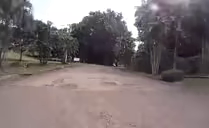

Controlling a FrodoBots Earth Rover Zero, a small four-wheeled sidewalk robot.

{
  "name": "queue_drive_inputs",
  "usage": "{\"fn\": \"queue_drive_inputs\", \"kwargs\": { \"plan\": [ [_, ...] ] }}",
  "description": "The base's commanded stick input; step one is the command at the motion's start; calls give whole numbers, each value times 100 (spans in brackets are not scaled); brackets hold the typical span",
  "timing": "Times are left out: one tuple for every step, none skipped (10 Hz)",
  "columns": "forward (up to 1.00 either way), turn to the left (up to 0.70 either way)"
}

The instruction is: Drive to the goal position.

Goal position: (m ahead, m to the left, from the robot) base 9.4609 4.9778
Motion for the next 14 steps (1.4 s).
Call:
{"fn": "queue_drive_inputs", "kwargs": {
  "plan": [
    [70, 0],
    [70, 0],
    [70, 5],
    [70, 10],
    [70, 15],
    [70, 19],
    [70, 24],
    [70, 29],
    [70, 34],
    [70, 35],
    [70, 35],
    [70, 35],
    [70, 25],
    [70, 14]
  ]
}}
